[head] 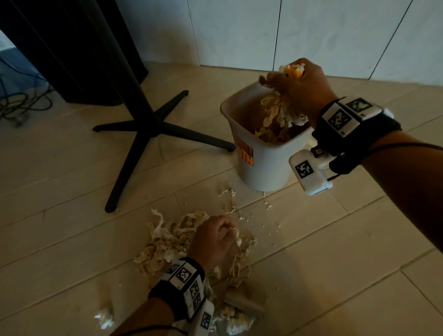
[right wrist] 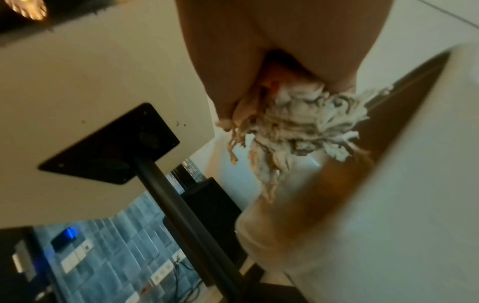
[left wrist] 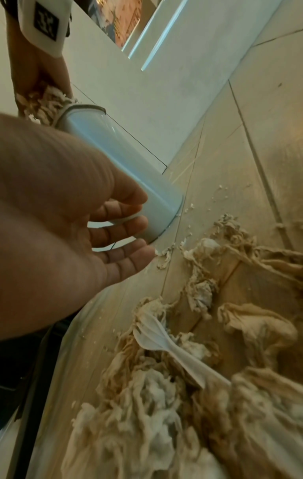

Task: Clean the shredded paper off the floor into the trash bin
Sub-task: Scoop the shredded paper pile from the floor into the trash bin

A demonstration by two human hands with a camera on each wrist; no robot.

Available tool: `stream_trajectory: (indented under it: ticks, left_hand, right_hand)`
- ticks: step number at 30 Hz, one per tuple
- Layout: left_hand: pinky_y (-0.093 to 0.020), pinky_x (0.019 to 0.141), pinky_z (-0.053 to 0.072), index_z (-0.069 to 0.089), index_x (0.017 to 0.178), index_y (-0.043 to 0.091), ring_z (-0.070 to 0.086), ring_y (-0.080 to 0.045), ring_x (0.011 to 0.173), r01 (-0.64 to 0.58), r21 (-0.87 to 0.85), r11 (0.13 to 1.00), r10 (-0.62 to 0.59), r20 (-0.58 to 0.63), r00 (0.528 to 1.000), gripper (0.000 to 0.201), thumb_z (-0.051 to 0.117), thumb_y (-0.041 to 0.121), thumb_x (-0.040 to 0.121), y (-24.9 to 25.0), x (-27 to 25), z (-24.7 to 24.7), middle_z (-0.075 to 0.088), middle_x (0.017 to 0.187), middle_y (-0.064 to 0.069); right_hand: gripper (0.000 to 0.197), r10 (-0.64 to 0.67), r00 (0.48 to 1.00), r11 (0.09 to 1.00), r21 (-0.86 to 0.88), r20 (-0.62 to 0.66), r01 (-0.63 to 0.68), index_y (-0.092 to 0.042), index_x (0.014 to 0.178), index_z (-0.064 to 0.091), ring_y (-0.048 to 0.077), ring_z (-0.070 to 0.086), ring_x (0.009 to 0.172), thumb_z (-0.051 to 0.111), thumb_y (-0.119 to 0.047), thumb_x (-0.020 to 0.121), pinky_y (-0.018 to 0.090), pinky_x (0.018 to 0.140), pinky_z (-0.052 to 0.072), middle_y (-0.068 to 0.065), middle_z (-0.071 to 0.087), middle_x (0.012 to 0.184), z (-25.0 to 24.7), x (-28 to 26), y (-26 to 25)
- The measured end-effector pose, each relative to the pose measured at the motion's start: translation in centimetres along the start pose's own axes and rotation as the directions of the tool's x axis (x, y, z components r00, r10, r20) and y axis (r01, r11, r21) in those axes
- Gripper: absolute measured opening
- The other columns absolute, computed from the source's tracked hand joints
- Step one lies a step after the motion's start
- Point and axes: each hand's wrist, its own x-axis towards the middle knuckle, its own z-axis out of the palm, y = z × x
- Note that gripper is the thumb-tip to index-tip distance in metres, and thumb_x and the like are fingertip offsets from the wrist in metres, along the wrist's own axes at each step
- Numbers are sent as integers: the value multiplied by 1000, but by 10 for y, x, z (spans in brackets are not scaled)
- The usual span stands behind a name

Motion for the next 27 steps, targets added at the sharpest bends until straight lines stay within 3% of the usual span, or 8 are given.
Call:
stream_trajectory:
  ticks: [3,5,8,10,14,21,25,27]
  left_hand:
    - [-13,77,49,67,95,27,59,1,92,-4,19,1000,3,49,999,11,67,28,84,-9,1,7,64,98,11]
    - [-22,81,53,67,96,26,61,-4,93,5,8,1000,-5,86,996,16,66,32,81,-14,2,11,63,98,9]
    - [-36,84,54,67,97,23,61,-11,94,-9,44,999,3,138,990,16,67,29,82,-17,10,13,62,99,6]
    - [-36,84,54,66,99,24,60,-12,95,-50,102,993,33,159,987,14,67,26,86,-15,21,12,61,100,6]
    - [-37,86,52,66,102,20,60,-18,98,-47,168,985,20,160,987,16,64,25,86,-12,55,3,62,104,1]
    - [-35,95,48,63,114,24,56,-23,111,-16,359,933,-31,126,992,30,64,28,85,-13,113,-6,55,123,-4]
    - [-41,109,36,45,137,28,35,-26,136,-21,450,893,-94,231,968,55,63,37,86,-23,135,-1,32,151,-1]
    - [-42,115,27,33,146,29,19,-26,145,-23,491,871,-146,305,941,65,60,41,88,-24,140,4,15,160,-2]
  right_hand:
    - [69,-37,999,994,-101,-25,34,-23,115,53,17,60,103,71,-69,67,33,84,55,2,56,119,7,6,13]
    - [72,-58,998,986,-156,-1,57,-24,119,52,15,54,106,72,-71,67,21,76,49,1,45,123,9,6,18]
    - [73,-18,994,975,-219,108,42,-29,122,52,13,48,109,73,-70,66,21,76,46,0,42,128,9,3,23]
    - [71,-31,990,947,-313,137,73,-30,130,51,13,42,111,69,-68,73,18,73,40,1,39,135,7,-1,27]
    - [57,-163,980,884,-425,116,197,-28,135,51,19,47,119,55,-61,89,25,84,39,4,43,138,2,-15,33]
    - [33,-406,906,892,-271,-123,363,-12,121,61,24,55,109,55,-29,93,40,88,53,8,51,120,-13,-65,64]
    - [17,-346,906,937,-129,-245,324,-17,104,62,9,57,91,55,-9,91,23,74,49,-8,51,105,-10,-97,98]
    - [20,-271,927,963,-79,-258,259,-19,100,61,8,56,86,53,-3,90,17,70,46,-3,57,102,-4,-112,121]
